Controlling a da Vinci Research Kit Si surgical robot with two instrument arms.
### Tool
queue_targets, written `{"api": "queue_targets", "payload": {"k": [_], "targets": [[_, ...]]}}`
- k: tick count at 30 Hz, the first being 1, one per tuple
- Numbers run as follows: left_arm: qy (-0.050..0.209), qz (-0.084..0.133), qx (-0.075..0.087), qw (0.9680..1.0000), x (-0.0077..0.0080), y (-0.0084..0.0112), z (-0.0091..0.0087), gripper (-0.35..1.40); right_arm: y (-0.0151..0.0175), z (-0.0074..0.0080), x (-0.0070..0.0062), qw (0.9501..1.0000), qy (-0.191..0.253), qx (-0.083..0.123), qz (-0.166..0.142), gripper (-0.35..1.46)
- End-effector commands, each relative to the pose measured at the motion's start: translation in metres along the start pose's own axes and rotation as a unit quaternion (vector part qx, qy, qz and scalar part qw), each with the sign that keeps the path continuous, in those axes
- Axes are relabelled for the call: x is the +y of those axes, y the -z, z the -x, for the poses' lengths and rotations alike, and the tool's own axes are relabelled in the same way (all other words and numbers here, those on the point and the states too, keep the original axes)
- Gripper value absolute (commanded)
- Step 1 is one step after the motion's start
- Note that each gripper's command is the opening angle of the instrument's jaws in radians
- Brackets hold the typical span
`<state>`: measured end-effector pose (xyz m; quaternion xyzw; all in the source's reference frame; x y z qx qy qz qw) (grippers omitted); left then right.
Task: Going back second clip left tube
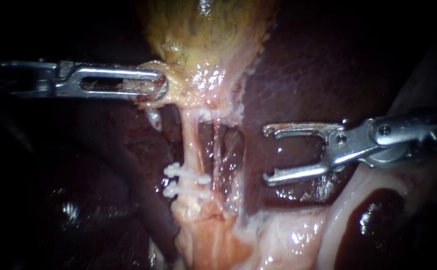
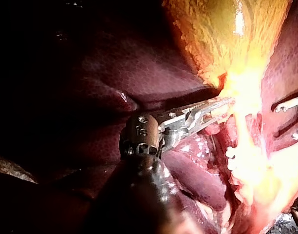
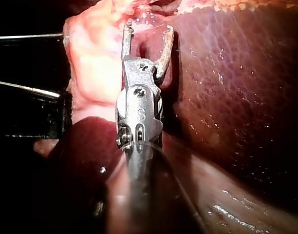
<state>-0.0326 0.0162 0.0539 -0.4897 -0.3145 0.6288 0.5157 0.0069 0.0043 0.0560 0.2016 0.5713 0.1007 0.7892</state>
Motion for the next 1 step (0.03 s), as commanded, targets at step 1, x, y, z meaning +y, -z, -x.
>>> {"api": "queue_targets", "payload": {"k": [1], "targets": [[0.001,0.002,-0.001,1.0,0.0002,0.0005,-0.0002,-0.35,-0.0005,-0.0005,-0.0003,0.9998,-0.019,0.001,-0.002,0.5]]}}
